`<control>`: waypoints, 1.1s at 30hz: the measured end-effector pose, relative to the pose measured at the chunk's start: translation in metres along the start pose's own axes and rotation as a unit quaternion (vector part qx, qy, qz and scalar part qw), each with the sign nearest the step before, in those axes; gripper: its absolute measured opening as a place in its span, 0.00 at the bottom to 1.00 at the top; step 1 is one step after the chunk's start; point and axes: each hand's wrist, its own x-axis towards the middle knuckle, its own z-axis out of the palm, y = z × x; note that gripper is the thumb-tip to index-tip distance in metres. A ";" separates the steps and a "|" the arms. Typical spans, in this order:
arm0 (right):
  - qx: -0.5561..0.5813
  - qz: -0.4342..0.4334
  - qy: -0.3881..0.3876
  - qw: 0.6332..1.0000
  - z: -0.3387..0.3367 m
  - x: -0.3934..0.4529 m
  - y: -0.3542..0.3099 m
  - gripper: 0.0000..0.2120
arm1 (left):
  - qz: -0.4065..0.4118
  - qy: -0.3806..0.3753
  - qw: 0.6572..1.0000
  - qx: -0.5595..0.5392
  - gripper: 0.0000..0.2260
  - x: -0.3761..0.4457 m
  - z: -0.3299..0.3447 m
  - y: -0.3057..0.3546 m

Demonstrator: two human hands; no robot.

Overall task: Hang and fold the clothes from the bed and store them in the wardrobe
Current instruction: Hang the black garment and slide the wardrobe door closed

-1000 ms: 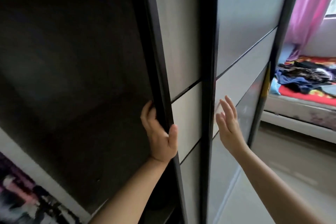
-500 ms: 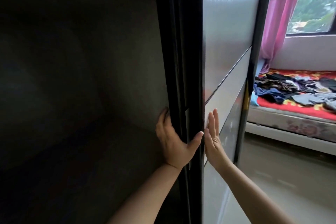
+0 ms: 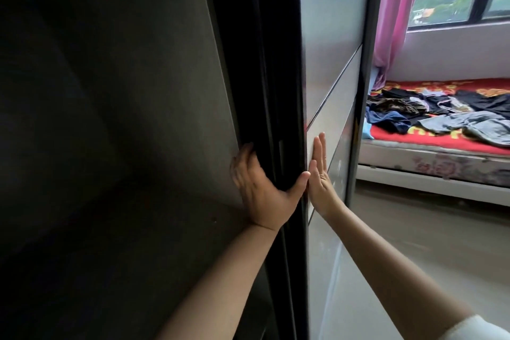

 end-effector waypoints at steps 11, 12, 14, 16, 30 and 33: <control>-0.085 0.064 -0.046 0.993 -0.017 -0.014 -0.028 0.21 | -0.004 -0.028 1.000 0.012 0.34 0.006 -0.006 0.005; -0.101 0.074 -0.056 0.991 -0.020 -0.014 -0.031 0.22 | -0.005 -0.039 0.999 0.021 0.34 0.008 -0.008 0.006; -0.144 0.089 -0.085 0.982 -0.027 -0.017 -0.040 0.24 | -0.012 -0.076 0.996 0.056 0.34 0.010 -0.018 0.011; -0.175 0.099 -0.113 0.973 -0.034 -0.018 -0.045 0.25 | -0.028 -0.148 0.983 0.106 0.34 0.015 -0.026 0.017; -0.409 0.160 -0.102 0.892 -0.145 -0.096 -0.059 0.20 | 0.131 -0.506 0.834 0.177 0.07 -0.041 -0.062 0.083; -0.444 0.164 -0.108 0.874 -0.177 -0.107 -0.046 0.17 | 0.076 -0.616 0.758 0.198 0.13 -0.058 -0.032 0.106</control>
